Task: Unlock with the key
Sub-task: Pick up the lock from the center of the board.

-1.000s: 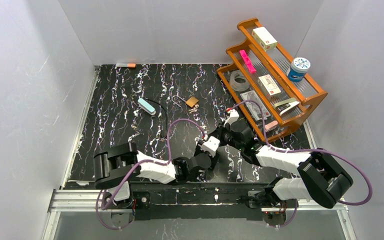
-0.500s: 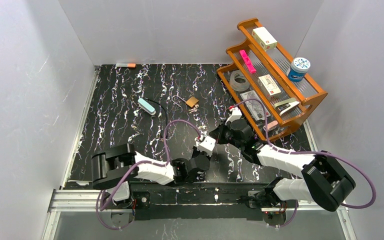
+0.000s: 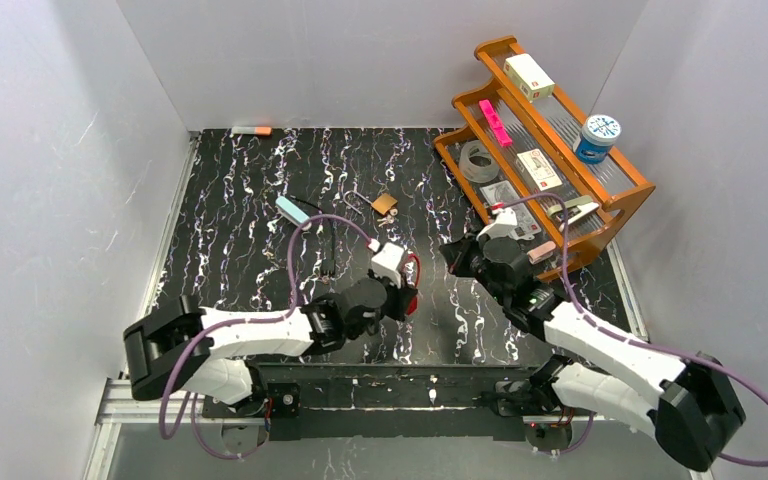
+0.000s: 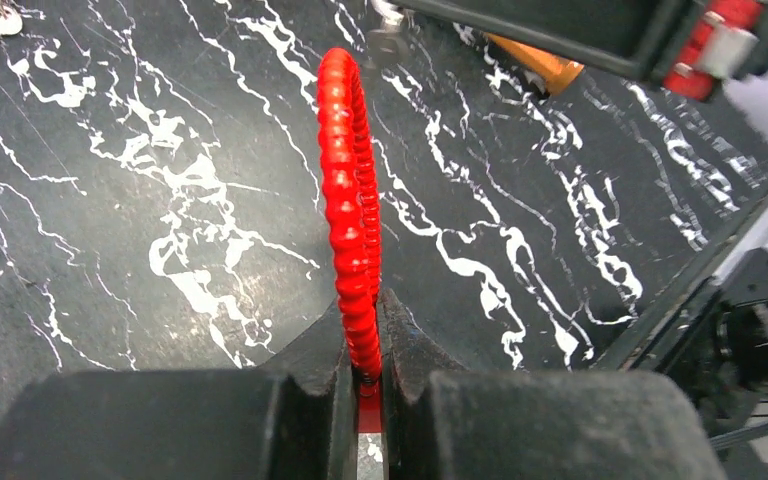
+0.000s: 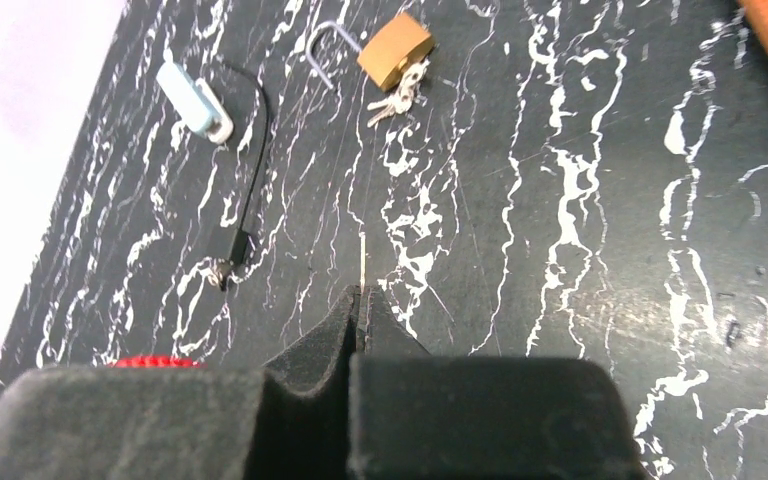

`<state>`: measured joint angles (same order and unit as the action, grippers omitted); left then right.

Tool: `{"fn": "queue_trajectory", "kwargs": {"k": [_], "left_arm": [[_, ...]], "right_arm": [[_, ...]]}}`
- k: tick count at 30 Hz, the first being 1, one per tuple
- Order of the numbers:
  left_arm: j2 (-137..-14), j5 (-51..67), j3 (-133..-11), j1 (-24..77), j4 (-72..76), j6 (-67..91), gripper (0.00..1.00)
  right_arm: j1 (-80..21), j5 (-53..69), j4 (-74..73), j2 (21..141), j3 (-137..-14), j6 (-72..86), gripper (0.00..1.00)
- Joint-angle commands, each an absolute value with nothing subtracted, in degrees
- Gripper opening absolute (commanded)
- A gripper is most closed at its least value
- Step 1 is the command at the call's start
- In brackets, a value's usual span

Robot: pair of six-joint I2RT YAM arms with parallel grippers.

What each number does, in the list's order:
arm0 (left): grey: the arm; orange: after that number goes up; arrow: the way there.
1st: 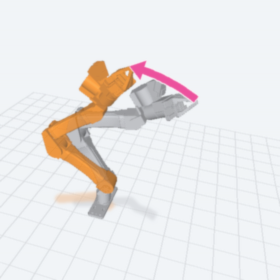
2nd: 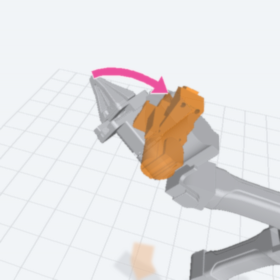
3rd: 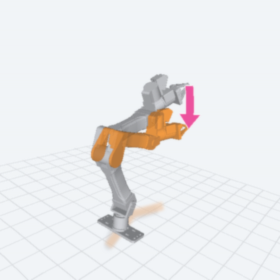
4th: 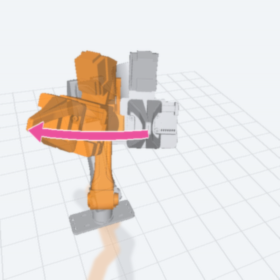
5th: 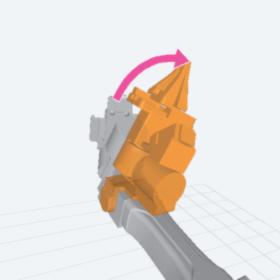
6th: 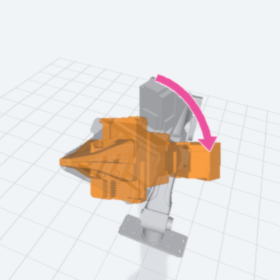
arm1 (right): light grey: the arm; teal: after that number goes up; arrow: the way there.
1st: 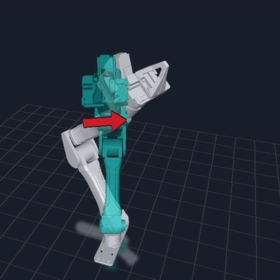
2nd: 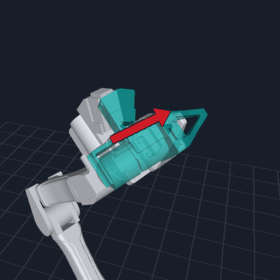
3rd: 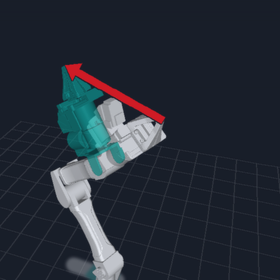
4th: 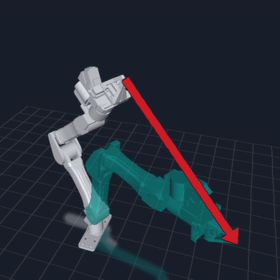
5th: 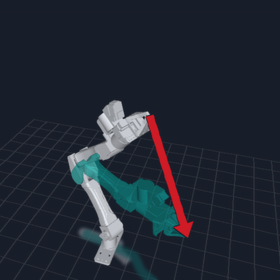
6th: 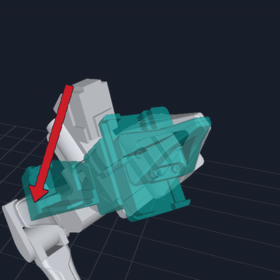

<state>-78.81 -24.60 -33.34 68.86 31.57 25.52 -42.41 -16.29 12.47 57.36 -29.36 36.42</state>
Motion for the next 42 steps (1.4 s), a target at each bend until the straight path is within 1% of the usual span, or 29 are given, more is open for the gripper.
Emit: {"fn": "queue_trajectory", "kwargs": {"k": [1, 4, 8, 11, 14, 16, 17, 19, 21, 23, 28, 32, 36, 42], "left_arm": [[-73.0, -13.1, -35.9, 62.9, 26.4, 28.0, 0.0], [-70.6, -8.6, -40.0, 58.8, 20.0, 29.7, 0.0], [-68.3, -0.7, -46.6, 51.6, 14.2, 35.5, 0.0], [-68.7, 5.9, -51.8, 45.1, 11.1, 44.8, 0.0], [-71.6, 12.6, -57.4, 39.7, 7.6, 53.0, 0.0], [-73.3, 18.6, -57.3, 36.9, 12.7, 59.0, 0.0], [-74.0, 23.1, -56.2, 35.3, 18.0, 64.4, 0.0], [-76.0, 27.5, -54.1, 33.8, 28.1, 71.4, 0.0], [-78.1, 31.3, -52.9, 33.0, 35.5, 79.2, 0.0], [-79.5, 33.4, -52.7, 32.8, 39.7, 83.1, 0.0], [-80.5, 37.4, -53.4, 32.5, 44.2, 88.2, 0.0], [-81.6, 42.6, -53.5, 32.2, 50.1, 93.0, 0.0], [-82.3, 46.4, -53.1, 31.9, 53.3, 95.8, 0.0], [-82.8, 49.5, -54.5, 31.8, 53.6, 96.4, 0.0]], "right_arm": [[-42.6, -22.3, 6.7, 50.7, -29.7, 38.8, 0.01], [-42.6, -21.6, 4.4, 46.4, -29.1, 39.8, 0.01], [-42.6, -15.4, 3.5, 40.1, -28.5, 40.2, 0.01], [-42.6, -8.8, 3.2, 35.7, -28.5, 41.1, 0.01], [-42.6, -2.9, 2.2, 31.1, -27.2, 44.5, 0.01], [-42.6, -0.5, 3.1, 27.3, -25.5, 47.3, 0.01], [-42.6, 1.9, 5.3, 25.2, -24.6, 48.8, 0.01], [-42.5, 4.0, 9.1, 23.3, -23.2, 50.6, 0.01], [-42.6, 6.6, 12.1, 24.0, -22.9, 52.0, 0.01], [-42.6, 9.7, 15.4, 26.4, -23.4, 53.3, 0.01], [-42.6, 14.0, 20.7, 32.6, -25.6, 57.0, 0.01], [-42.6, 13.1, 23.4, 34.6, -25.0, 62.6, 0.01], [-42.6, 14.4, 31.4, 34.5, -22.1, 66.3, 0.01], [-42.6, 14.9, 29.0, 33.0, -24.7, 64.2, 0.01]]}}
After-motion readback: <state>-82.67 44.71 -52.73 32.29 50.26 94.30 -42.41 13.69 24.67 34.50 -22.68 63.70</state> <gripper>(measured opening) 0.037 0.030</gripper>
